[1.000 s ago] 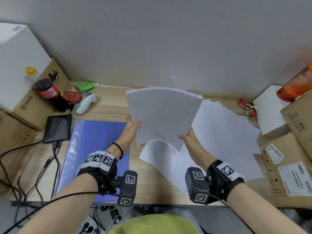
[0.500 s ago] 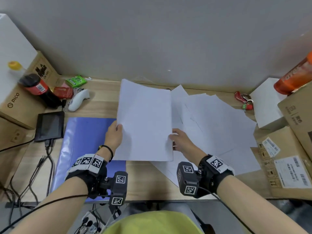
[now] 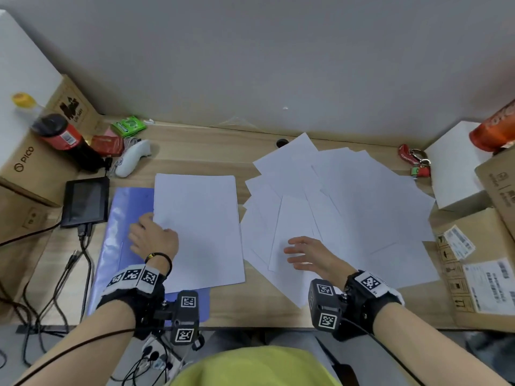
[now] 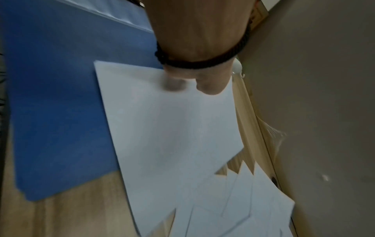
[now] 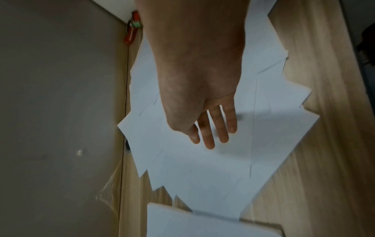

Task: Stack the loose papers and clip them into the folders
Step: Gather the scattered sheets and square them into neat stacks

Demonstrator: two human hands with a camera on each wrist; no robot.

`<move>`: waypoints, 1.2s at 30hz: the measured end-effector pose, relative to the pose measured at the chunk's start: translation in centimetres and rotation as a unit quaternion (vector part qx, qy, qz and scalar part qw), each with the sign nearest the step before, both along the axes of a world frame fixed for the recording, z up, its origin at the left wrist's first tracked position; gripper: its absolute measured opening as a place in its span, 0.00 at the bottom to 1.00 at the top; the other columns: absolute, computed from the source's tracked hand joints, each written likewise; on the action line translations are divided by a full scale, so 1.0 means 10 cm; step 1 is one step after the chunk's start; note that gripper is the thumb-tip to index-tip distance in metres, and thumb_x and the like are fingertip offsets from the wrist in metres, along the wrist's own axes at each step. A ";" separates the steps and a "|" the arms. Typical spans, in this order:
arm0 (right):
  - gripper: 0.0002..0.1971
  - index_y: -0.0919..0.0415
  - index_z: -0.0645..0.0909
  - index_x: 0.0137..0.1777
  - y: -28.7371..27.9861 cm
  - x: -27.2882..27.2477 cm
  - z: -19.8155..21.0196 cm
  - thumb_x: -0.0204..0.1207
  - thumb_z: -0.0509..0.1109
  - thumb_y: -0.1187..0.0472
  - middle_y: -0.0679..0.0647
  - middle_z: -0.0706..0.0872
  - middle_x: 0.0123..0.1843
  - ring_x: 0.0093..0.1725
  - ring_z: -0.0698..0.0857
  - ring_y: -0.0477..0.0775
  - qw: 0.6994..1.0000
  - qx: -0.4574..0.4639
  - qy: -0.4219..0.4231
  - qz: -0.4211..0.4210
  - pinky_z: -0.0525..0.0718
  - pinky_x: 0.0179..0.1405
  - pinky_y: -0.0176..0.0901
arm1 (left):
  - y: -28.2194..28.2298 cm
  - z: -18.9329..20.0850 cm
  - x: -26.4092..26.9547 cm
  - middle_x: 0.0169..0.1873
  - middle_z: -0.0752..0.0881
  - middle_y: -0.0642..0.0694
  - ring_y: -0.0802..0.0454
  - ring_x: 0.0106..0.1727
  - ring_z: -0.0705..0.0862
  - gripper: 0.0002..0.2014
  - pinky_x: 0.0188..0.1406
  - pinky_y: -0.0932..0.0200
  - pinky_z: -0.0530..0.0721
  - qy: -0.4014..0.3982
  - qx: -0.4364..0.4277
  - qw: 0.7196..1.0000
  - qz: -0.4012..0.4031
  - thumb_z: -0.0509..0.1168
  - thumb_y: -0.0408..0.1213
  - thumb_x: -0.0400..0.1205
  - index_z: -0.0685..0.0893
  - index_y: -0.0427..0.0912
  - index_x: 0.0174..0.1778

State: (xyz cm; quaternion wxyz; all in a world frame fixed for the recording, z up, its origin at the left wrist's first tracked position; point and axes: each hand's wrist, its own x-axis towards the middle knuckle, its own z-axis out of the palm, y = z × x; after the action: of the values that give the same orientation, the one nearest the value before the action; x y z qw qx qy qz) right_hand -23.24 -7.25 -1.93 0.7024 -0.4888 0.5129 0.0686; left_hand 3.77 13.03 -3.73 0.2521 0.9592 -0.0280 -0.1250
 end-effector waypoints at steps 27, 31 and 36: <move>0.10 0.55 0.81 0.59 -0.60 -0.98 -0.31 0.81 0.64 0.62 0.52 0.85 0.59 0.57 0.82 0.53 0.995 -0.004 0.002 -0.095 0.75 0.60 0.44 | -1.61 -0.10 -1.24 0.78 0.59 0.33 0.37 0.80 0.57 0.49 0.78 0.47 0.60 0.222 0.099 0.949 -0.200 0.76 0.43 0.73 0.52 0.36 0.82; 0.11 0.58 0.81 0.58 -0.63 -0.98 -0.38 0.82 0.59 0.67 0.55 0.84 0.57 0.54 0.81 0.54 0.995 -0.008 -0.001 -0.095 0.74 0.62 0.43 | -1.57 -0.08 -1.27 0.78 0.62 0.36 0.38 0.78 0.64 0.47 0.74 0.45 0.70 0.247 0.108 0.940 -0.209 0.76 0.44 0.73 0.55 0.39 0.82; 0.14 0.55 0.82 0.50 -0.67 -0.98 -0.44 0.81 0.56 0.70 0.53 0.84 0.53 0.49 0.82 0.51 0.997 -0.013 0.004 -0.081 0.75 0.52 0.38 | -1.61 -0.11 -1.29 0.70 0.76 0.41 0.42 0.72 0.74 0.38 0.68 0.51 0.75 0.276 0.041 0.943 -0.180 0.77 0.42 0.71 0.69 0.38 0.75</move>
State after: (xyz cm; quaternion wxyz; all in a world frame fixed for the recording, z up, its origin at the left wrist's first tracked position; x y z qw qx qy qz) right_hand -33.06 -13.92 -6.29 0.6973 -0.4545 0.5542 0.0071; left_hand -9.10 -3.07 -4.82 0.1835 0.8754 -0.1242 -0.4296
